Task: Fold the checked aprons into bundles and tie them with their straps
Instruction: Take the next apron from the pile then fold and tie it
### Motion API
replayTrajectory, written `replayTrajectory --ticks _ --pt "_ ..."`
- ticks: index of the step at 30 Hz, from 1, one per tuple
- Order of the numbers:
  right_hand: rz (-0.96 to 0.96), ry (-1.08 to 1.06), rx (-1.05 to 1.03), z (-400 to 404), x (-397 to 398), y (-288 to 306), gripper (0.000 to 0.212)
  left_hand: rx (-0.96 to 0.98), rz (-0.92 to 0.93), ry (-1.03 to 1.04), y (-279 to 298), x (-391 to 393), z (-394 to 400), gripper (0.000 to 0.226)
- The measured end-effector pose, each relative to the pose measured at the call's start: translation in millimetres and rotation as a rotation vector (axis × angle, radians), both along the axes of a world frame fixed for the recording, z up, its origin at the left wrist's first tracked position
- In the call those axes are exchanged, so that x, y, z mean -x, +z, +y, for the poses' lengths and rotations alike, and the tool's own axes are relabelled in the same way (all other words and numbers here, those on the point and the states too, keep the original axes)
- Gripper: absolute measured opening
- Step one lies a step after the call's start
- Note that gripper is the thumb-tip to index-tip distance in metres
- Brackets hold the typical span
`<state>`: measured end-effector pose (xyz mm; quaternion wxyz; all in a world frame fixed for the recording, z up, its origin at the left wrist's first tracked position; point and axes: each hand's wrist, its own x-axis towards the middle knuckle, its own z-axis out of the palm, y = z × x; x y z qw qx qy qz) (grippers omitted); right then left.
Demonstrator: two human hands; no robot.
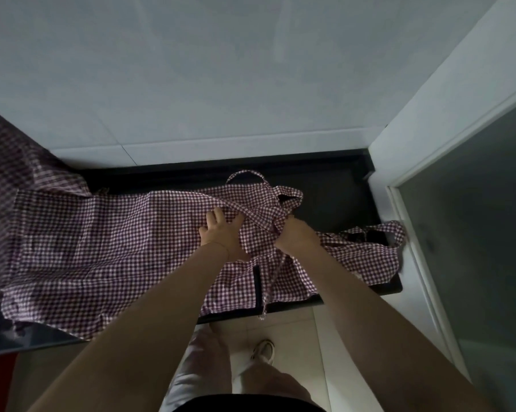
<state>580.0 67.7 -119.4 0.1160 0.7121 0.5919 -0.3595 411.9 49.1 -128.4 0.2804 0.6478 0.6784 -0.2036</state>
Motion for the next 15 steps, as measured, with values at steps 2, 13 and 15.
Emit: replayTrajectory --ticks 2,13,15 --pt "-0.06 0.008 -0.01 0.9 -11.6 6.3 0.034 0.008 -0.003 0.007 0.3 2.4 -0.2 0.111" --pt "0.188 -0.491 -0.161 14.9 -82.0 67.8 0.067 -0.237 0.043 0.11 21.8 -19.8 -12.2 0.054" --pt "0.232 -0.345 -0.099 12.2 -73.1 75.2 0.057 -0.496 -0.178 0.197 41.3 -42.6 -15.2 0.03"
